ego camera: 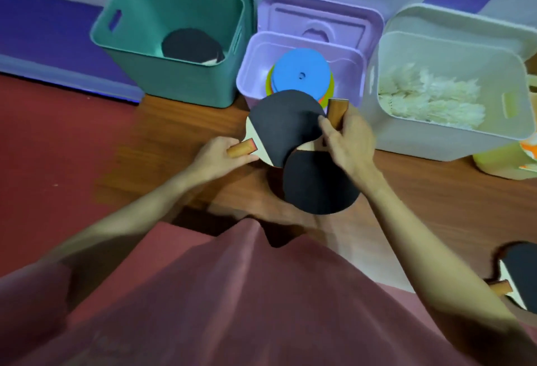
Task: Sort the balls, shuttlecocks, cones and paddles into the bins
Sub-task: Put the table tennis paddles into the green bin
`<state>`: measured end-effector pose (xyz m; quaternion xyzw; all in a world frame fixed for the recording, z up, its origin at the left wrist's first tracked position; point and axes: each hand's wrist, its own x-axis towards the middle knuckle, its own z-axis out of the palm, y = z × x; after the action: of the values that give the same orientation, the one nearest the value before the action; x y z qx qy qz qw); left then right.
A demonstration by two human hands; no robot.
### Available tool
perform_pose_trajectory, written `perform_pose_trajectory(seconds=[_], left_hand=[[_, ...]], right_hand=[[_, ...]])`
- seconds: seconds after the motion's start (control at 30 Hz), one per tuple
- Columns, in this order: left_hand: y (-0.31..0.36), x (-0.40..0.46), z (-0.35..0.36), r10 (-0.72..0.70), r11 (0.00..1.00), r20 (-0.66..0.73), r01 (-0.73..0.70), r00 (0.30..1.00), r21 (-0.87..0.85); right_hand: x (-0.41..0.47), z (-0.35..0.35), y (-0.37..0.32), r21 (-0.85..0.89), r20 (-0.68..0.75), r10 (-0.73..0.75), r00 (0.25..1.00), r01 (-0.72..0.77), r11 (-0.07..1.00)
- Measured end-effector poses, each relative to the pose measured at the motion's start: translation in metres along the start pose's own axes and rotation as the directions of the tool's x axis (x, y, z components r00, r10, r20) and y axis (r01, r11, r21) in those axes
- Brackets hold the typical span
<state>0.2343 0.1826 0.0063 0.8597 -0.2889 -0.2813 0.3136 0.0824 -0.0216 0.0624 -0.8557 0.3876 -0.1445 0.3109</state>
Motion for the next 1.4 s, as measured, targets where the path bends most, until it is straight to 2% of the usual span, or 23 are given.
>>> perform_pose_trajectory(seconds=[0.13,0.27,0.37,0.47,0.6,0.73,0.87,0.93,1.0,1.13,1.3,1.4], left_hand=[[-0.027,0.018,-0.056,0.022,0.993,-0.190,-0.044,0.981,-0.112],[-0.037,0.046,-0.132,-0.048,0.983,-0.231,0.006,0.972,-0.182],[-0.040,0.074,-0.193,-0.047,0.988,-0.234,0.011,0.971,-0.152],[-0.041,0.104,-0.243,-0.093,0.993,-0.202,0.075,0.975,-0.095],[-0.048,0.142,-0.283,-0.114,0.988,-0.133,0.126,0.985,0.087],[-0.056,0.171,-0.295,-0.161,0.963,-0.020,0.161,0.987,0.216],[-0.070,0.196,-0.292,-0.163,0.958,0.066,0.142,0.984,0.251],[-0.075,0.204,-0.288,-0.166,0.963,0.103,0.139,0.981,0.233],[-0.078,0.209,-0.283,-0.173,0.967,0.140,0.141,0.975,0.213],[-0.087,0.222,-0.272,-0.170,0.978,0.204,0.140,0.964,0.153],[-0.105,0.240,-0.260,-0.206,0.978,0.199,0.199,0.958,0.055],[-0.117,0.246,-0.262,-0.233,0.971,0.201,0.219,0.951,0.092]], right_hand=[[0.029,0.021,-0.050,0.288,-0.038,-0.008,0.999,0.018,0.957],[0.055,0.041,-0.100,0.473,-0.090,-0.019,0.996,0.060,0.879],[0.072,0.056,-0.130,0.520,-0.140,-0.005,0.990,0.078,0.851],[0.087,0.069,-0.152,0.550,-0.158,0.095,0.983,0.008,0.835],[0.098,0.077,-0.176,0.654,-0.081,0.183,0.980,-0.086,0.751],[0.110,0.085,-0.183,0.768,-0.043,0.371,0.928,-0.207,0.606],[0.125,0.091,-0.191,0.910,0.034,0.559,0.829,-0.256,0.325],[0.133,0.096,-0.195,0.939,0.084,0.604,0.793,-0.265,0.218],[0.140,0.102,-0.197,0.951,0.112,0.606,0.787,-0.262,0.165],[0.155,0.124,-0.202,0.945,0.138,0.599,0.789,-0.285,0.158],[0.170,0.157,-0.216,0.914,0.195,0.611,0.767,-0.368,0.170],[0.179,0.175,-0.227,0.892,0.201,0.631,0.749,-0.406,0.198]])
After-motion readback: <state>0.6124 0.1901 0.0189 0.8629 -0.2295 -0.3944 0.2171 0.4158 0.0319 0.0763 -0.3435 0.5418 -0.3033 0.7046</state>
